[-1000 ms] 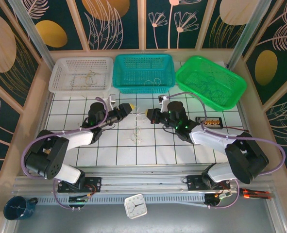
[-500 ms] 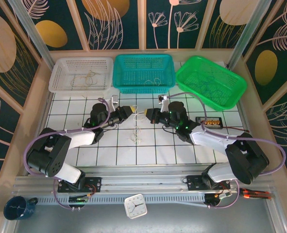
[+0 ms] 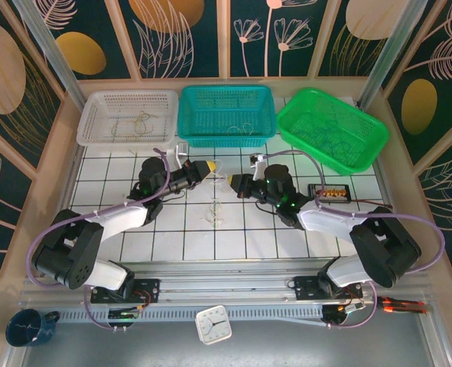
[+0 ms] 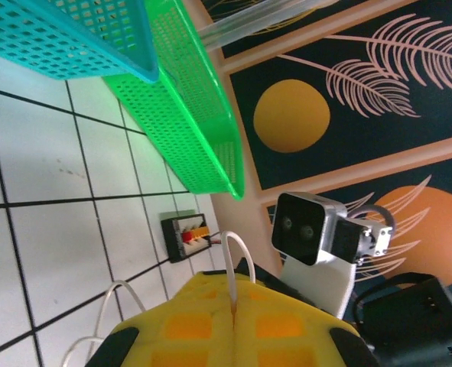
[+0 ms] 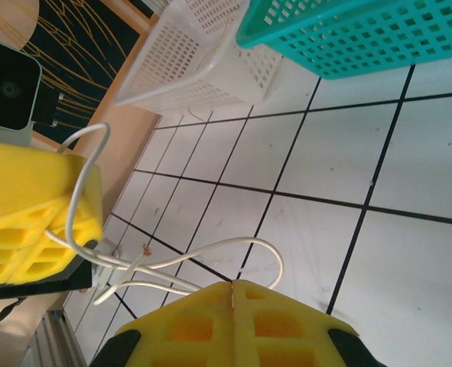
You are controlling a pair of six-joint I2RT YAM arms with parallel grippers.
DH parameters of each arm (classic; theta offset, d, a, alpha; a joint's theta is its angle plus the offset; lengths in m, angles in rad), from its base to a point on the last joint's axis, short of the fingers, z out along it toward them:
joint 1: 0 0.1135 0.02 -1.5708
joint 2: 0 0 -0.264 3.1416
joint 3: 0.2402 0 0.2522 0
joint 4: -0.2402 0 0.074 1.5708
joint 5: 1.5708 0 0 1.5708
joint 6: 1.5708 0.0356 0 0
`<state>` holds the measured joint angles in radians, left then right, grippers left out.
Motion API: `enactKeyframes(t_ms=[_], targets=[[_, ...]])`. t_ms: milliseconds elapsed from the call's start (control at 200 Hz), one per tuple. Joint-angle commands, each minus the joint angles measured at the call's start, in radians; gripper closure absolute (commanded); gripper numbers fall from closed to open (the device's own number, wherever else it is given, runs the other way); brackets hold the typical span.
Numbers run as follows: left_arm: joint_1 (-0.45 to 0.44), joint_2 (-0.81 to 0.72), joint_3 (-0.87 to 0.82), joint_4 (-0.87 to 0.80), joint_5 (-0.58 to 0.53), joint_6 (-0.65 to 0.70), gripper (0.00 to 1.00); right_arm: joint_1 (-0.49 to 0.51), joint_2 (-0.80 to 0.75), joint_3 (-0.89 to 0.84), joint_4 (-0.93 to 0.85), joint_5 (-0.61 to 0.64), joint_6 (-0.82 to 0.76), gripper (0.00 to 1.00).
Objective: Untangle the cables
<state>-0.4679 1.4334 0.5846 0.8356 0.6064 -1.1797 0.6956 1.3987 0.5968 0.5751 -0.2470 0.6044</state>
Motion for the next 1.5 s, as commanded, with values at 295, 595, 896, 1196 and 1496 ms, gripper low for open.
enactKeyframes(t_ms=[295,595,896,1196,1496], targets=[[0.008,-0.049,0.047,0.054,0.033,-0.01,1.0,-0.006,0.011,0.01,-0.081,0.067,-0.032,0.79],[0.008,-0.059,0.03,0.021,-0.018,0.024,1.0,0.026,-0.124,-0.023,-0.111,0.145,0.032,0.57],[0.008,-0.093,0.01,-0.021,-0.11,0.015,1.0,0.119,-0.234,-0.025,-0.125,0.259,0.08,0.57],[0.008,-0.11,-0.004,-0.035,-0.157,0.008,1.0,0.201,-0.194,0.041,-0.092,0.279,0.086,0.48],[0.007,-0.119,-0.003,-0.032,-0.155,-0.003,1.0,0.211,-0.068,0.13,-0.057,0.27,0.064,0.48]])
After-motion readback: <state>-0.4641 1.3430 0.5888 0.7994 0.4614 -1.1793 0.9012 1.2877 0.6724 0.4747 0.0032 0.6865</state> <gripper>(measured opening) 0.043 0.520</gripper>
